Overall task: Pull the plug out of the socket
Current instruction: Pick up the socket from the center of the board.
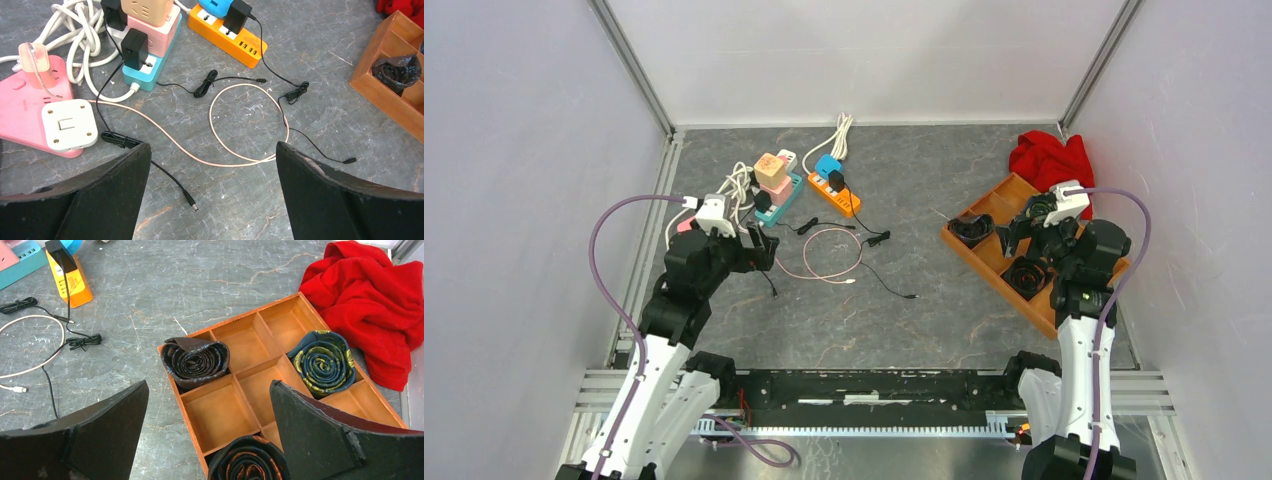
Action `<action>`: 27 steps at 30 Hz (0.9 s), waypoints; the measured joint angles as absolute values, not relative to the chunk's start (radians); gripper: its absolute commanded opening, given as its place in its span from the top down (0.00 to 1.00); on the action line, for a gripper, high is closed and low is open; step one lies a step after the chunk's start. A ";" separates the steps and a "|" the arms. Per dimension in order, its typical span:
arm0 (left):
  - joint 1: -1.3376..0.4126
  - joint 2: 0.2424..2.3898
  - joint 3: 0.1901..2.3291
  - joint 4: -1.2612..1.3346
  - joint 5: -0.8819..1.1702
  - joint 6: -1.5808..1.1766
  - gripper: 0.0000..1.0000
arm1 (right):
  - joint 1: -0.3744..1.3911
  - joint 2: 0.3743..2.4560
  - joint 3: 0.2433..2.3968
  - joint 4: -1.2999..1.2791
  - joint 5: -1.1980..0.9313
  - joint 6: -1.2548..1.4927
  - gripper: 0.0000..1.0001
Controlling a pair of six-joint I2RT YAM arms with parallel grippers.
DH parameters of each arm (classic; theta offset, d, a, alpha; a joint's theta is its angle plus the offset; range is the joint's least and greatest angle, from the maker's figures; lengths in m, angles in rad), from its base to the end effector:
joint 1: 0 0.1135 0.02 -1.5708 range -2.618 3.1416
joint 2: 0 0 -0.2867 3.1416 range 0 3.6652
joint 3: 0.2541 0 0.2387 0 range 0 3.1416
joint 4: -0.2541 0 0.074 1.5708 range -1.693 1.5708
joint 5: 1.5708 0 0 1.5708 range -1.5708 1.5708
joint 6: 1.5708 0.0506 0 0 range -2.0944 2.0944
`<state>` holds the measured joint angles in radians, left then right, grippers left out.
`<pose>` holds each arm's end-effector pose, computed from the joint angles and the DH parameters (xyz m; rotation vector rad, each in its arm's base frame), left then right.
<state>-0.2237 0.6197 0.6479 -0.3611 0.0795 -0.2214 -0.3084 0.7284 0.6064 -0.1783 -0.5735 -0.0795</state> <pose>0.1293 -0.0335 0.3058 0.0566 1.9196 -0.3763 0.1550 -0.0206 0.3013 -0.1819 1.8208 0.2633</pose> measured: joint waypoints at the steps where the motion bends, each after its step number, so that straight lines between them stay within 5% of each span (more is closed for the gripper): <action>1: -0.224 0.619 0.648 -0.360 0.080 -0.218 0.00 | -0.309 0.728 0.606 -0.176 -0.574 -0.078 0.02; 17: -0.224 0.601 0.648 -0.341 0.079 -0.215 0.00 | -0.310 0.741 0.581 -0.144 -0.622 -0.066 0.02; 27: -0.224 0.543 0.648 -0.340 0.061 -0.215 0.00 | -0.203 0.762 0.415 0.012 -0.896 -0.204 0.02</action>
